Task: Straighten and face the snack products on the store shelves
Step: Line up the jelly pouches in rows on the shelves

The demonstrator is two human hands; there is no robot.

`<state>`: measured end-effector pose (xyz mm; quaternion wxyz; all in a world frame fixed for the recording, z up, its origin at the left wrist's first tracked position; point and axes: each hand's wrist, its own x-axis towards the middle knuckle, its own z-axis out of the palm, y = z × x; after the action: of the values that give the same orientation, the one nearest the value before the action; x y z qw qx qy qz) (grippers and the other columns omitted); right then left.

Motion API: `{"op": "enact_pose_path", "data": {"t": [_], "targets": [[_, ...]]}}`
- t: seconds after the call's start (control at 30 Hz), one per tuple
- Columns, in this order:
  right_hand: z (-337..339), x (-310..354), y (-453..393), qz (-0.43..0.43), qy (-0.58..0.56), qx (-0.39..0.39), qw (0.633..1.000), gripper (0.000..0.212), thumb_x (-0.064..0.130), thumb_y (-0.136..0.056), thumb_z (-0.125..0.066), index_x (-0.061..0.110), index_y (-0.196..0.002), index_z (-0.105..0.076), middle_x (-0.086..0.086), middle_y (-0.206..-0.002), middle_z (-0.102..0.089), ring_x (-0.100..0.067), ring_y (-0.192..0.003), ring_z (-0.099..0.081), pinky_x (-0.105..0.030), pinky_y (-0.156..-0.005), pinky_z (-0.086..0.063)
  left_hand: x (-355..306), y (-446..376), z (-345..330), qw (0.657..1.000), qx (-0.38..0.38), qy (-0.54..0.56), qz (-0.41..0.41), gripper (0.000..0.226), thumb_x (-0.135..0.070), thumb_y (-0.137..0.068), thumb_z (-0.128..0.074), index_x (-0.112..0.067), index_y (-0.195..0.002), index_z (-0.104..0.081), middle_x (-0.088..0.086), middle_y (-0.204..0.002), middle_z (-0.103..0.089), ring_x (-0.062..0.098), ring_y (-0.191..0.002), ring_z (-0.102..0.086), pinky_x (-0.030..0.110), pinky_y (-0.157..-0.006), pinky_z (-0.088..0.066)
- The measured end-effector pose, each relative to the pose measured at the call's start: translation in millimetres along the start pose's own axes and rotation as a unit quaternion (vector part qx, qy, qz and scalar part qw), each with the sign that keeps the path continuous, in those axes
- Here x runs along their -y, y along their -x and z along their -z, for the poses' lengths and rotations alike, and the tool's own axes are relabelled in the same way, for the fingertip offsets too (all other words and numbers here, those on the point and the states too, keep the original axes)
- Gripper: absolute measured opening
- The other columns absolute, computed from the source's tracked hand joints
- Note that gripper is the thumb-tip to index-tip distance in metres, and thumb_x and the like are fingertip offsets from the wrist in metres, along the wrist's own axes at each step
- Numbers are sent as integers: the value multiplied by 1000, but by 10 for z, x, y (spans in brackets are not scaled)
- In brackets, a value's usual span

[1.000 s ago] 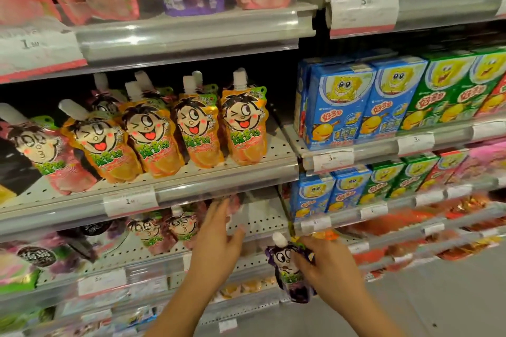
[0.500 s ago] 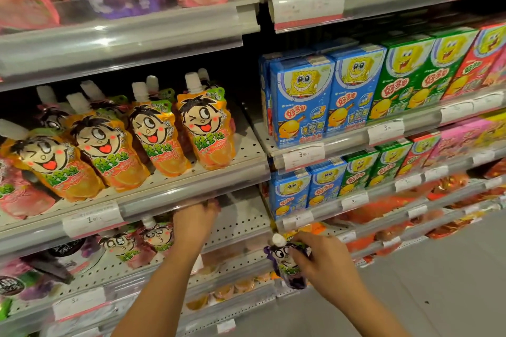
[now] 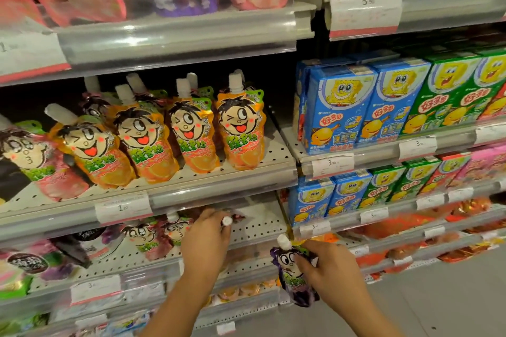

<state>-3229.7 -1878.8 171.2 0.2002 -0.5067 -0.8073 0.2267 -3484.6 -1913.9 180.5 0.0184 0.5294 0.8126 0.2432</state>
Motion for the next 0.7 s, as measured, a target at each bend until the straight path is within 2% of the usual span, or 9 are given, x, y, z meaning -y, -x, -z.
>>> {"op": "enact_pose_path", "data": {"t": [0.1, 0.17, 0.3, 0.43, 0.53, 0.63, 0.7], "targets": [[-40, 116, -40, 16, 16, 4, 1000, 18, 48, -88, -67, 34, -94, -77, 11, -75, -72, -6, -56, -54, -22, -55, -43, 72, 72, 87, 1000, -2, 9, -26, 7, -25, -87, -77, -29, -93, -74, -10, -100, -63, 18, -72, -64, 29, -56, -45], [-53, 188, -60, 23, 27, 8, 999, 15, 45, -87, -70, 34, -93, -78, 10, -82, -74, -4, -61, -52, -12, -53, -33, 113, 139, 154, 999, -9, 29, -43, 12, -25, -83, -80, -32, -92, -74, -13, -96, -62, 17, -71, -65, 29, -54, -49], [-56, 296, -90, 21, 48, 19, 998, 14, 41, -87, -69, 30, -91, -77, 7, -80, -58, -10, -68, -48, -13, -52, -27, 171, 290, 278, 995, -29, 34, -87, 15, -33, -80, -83, -37, -88, -70, -19, -90, -62, 11, -68, -64, 32, -47, -52], [-53, 368, -94, 9, 67, 37, 997, 16, 41, -89, -66, 27, -88, -75, 13, -65, -42, -6, -59, -41, -17, -49, -27, 191, 387, 514, 987, -47, 54, -142, 8, -36, -88, -71, -40, -89, -65, -19, -93, -61, 2, -58, -56, 29, -42, -48], [-47, 367, -93, -11, 70, 48, 996, 23, 44, -87, -64, 23, -81, -72, 10, -56, -50, -5, -51, -43, -19, -47, -32, 189, 389, 732, 978, -53, 78, -184, 5, -39, -89, -62, -41, -93, -64, -22, -92, -58, -2, -60, -50, 25, -45, -45], [-68, 364, -107, -26, 89, 53, 994, 27, 47, -88, -61, 22, -81, -70, 6, -64, -63, -10, -59, -53, -23, -53, -39, 267, 343, 929, 972, -68, 77, -213, 5, -40, -90, -66, -42, -94, -64, -24, -93, -56, -3, -69, -47, 23, -52, -43], [-75, 379, -139, -26, 82, 39, 996, 33, 51, -85, -57, 21, -80, -69, 3, -69, -69, -15, -66, -61, -30, -59, -46, 307, 303, 1035, 962, -98, 41, -251, 3, -38, -88, -66, -37, -91, -67, -18, -102, -58, 9, -86, -53, 31, -63, -46]]}}
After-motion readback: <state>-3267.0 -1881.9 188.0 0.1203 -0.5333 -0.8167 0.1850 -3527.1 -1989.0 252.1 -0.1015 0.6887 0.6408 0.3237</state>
